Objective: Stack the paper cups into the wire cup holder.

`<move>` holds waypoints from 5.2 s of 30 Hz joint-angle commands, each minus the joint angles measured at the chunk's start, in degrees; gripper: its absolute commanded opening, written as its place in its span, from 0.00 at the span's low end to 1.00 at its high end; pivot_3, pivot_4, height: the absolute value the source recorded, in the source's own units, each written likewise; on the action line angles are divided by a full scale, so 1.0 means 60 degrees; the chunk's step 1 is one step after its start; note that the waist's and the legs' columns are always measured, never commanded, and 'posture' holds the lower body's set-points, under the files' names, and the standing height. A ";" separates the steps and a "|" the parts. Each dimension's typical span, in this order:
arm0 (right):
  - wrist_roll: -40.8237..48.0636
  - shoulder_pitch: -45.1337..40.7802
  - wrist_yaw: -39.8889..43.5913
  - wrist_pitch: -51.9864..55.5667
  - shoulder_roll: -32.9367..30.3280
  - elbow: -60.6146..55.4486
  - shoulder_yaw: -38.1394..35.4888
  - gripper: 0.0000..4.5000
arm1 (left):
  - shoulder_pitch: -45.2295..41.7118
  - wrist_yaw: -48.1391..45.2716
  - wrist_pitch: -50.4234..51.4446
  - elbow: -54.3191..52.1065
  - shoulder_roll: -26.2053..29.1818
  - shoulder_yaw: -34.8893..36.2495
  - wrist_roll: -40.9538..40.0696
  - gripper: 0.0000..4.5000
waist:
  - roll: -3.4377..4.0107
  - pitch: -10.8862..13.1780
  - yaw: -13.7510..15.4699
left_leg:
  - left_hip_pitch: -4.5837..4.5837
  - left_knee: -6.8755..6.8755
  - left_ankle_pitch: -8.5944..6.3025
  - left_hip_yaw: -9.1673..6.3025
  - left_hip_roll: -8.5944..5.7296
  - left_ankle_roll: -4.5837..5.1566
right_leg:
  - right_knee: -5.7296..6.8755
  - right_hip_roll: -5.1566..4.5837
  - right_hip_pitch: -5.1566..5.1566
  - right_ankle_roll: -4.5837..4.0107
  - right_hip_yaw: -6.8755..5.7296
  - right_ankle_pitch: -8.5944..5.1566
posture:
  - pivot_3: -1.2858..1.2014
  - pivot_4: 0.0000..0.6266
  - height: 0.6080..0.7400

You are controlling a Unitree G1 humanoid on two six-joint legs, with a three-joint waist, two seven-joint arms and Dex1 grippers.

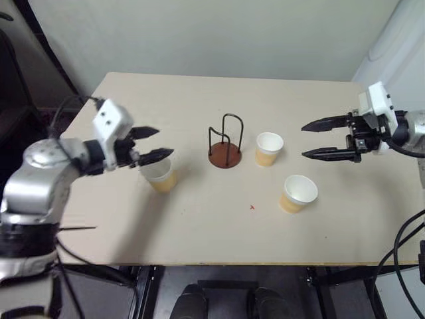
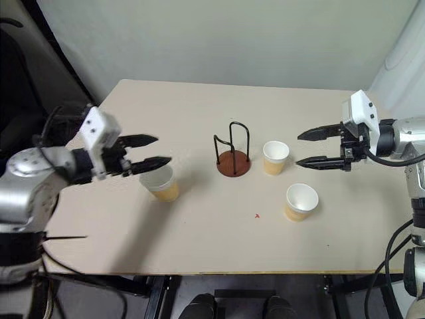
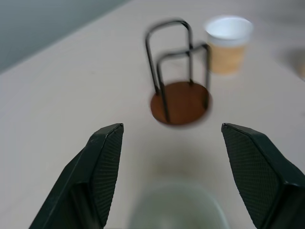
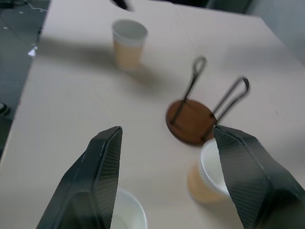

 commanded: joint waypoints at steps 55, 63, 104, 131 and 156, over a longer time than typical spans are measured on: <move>0.1605 0.3319 -0.0756 0.1300 -0.1757 -0.4737 -0.0374 0.70 | -0.0763 -0.2631 -0.1565 -0.0082 -0.3078 -0.3787 0.1488 0.15 | 0.0006 -0.0003 0.0081 | -0.0076 0.0274 -0.0097 0.0500 -0.0019 0.0271 | -0.0003 -0.0045 0.0076 0.0306 0.0192 -0.0045 | 0.52 0.24 1.00; 0.1234 0.3172 -0.0644 0.0855 -0.1893 -0.3970 -0.0250 0.70 | -0.0329 -0.2216 -0.1793 -0.0134 -0.2892 -0.3650 0.1872 0.74 | 0.0006 -0.0004 0.0077 | -0.0066 0.0292 -0.0105 0.0565 -0.0018 0.0247 | -0.0012 -0.0049 0.0032 0.0378 0.0249 -0.0044 | 0.52 0.24 1.00; 0.0731 -0.1398 0.0932 0.0013 -0.0144 -0.1741 0.0906 0.01 | 0.4050 -0.3776 -0.0144 -0.4054 0.3144 0.2963 -0.2354 0.75 | -0.0005 -0.0020 -0.0467 | -0.0031 0.0236 -0.0219 0.0703 0.0145 0.0342 | 0.0047 0.0035 -0.0118 0.0167 0.0334 -0.0104 | 0.52 0.24 1.00; -0.1353 -0.2021 0.0705 -0.1660 0.1259 -0.0212 0.2331 0.90 | 0.3714 -0.1608 -0.0082 -0.3824 0.2781 0.2688 -0.1515 0.75 | 0.0001 -0.0012 -0.0478 | -0.0001 0.0197 -0.0223 0.0684 0.0171 0.0345 | 0.0176 0.0047 -0.0181 0.0088 0.0380 -0.0129 | 0.52 0.24 1.00; -0.6040 -0.5039 -0.2267 -0.6861 0.4718 1.0635 0.3606 0.36 | 0.0024 0.0192 0.0801 -0.2025 -0.0145 -0.1360 0.0401 0.75 | 0.0010 -0.0007 -0.0449 | -0.0155 0.0166 -0.0188 0.0721 0.0318 0.0021 | 0.0134 0.0092 -0.0409 0.0139 0.0414 0.0066 | 0.52 0.24 1.00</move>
